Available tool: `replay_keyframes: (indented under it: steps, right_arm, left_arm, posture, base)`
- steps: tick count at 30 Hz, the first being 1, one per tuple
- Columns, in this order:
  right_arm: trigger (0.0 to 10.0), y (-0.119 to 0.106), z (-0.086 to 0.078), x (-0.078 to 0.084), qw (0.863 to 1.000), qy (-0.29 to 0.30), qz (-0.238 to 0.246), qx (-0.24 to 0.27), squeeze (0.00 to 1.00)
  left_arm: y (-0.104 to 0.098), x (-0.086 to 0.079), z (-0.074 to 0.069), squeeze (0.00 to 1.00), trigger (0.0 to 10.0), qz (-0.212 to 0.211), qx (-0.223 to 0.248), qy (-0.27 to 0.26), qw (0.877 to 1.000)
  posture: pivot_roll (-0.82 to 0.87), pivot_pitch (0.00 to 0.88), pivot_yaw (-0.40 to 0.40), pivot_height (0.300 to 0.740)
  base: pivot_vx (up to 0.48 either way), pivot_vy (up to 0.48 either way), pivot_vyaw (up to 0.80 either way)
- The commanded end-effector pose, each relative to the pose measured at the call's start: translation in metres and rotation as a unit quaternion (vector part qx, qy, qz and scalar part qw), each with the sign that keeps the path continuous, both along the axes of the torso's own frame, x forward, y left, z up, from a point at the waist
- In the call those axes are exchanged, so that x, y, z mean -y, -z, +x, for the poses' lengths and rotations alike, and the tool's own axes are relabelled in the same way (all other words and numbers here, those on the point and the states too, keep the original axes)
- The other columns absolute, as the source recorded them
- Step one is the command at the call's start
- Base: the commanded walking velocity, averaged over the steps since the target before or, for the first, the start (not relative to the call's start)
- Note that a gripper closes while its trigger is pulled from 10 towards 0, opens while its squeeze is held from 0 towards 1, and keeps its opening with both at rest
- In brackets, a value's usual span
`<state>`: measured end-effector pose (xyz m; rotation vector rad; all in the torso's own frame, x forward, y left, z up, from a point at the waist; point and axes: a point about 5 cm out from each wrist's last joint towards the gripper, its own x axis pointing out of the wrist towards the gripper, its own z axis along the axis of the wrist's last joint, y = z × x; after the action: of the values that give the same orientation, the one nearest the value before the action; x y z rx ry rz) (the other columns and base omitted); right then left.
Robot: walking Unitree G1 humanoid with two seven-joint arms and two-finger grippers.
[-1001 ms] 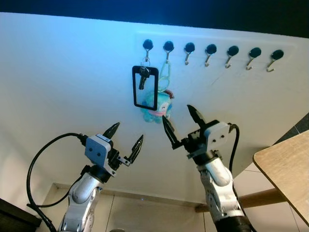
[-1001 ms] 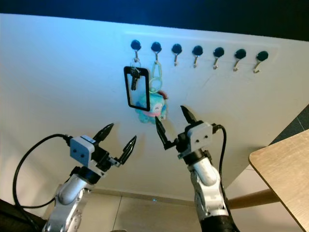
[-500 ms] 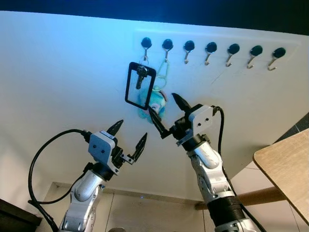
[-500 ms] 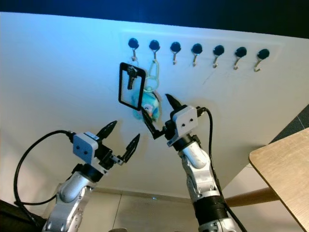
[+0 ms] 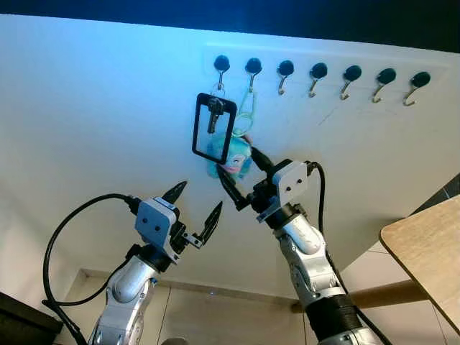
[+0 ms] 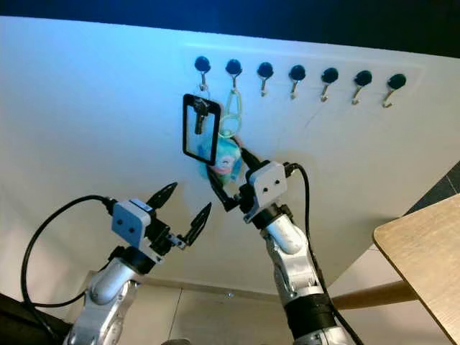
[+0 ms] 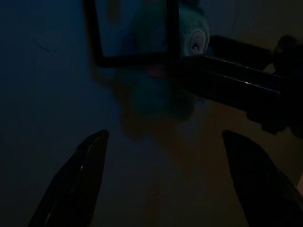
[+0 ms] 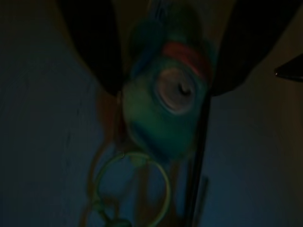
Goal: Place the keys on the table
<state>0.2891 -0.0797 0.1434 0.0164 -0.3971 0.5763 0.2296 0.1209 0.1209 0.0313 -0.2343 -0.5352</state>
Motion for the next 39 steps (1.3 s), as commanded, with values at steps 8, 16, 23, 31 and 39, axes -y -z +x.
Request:
replay_keyframes:
  steps: [8,16,23,31,39]
  right_arm:
    - [0.0,0.003,-0.005,0.006,1.0,0.012,0.014,-0.009,0.0]
    - [0.0,-0.001,-0.007,0.013,0.999,0.026,0.021,0.002,0.0]
    - [0.0,-0.027,-0.009,0.022,0.996,0.052,0.037,0.057,0.0]
    - [0.0,-0.059,-0.011,0.022,0.99,0.055,0.058,0.114,0.0]
    - [0.0,-0.081,-0.013,0.016,0.985,0.045,0.071,0.148,0.0]
  left_arm:
    - [-0.003,0.003,0.0,0.0,10.0,0.008,0.003,0.008,1.0]
    - [-0.005,0.005,0.001,0.0,10.0,0.008,0.006,0.01,1.0]
    - [-0.005,0.005,0.001,0.0,10.0,0.012,0.007,0.014,1.0]
    - [-0.006,0.007,0.001,0.0,10.0,0.014,0.008,0.018,1.0]
    - [-0.006,0.008,0.001,0.0,10.0,0.017,0.009,0.02,1.0]
  posture:
    - [0.09,0.035,-0.039,0.74]
    - [0.09,0.035,-0.034,0.74]
    - [0.09,0.037,-0.029,0.74]
    - [0.09,0.038,-0.028,0.74]
    - [0.09,0.036,-0.032,0.74]
  base:
    - [0.0,0.0,0.0]
    - [0.0,0.0,0.0]
    - [0.0,0.0,0.0]
    - [0.0,0.0,0.0]
    - [0.0,0.0,0.0]
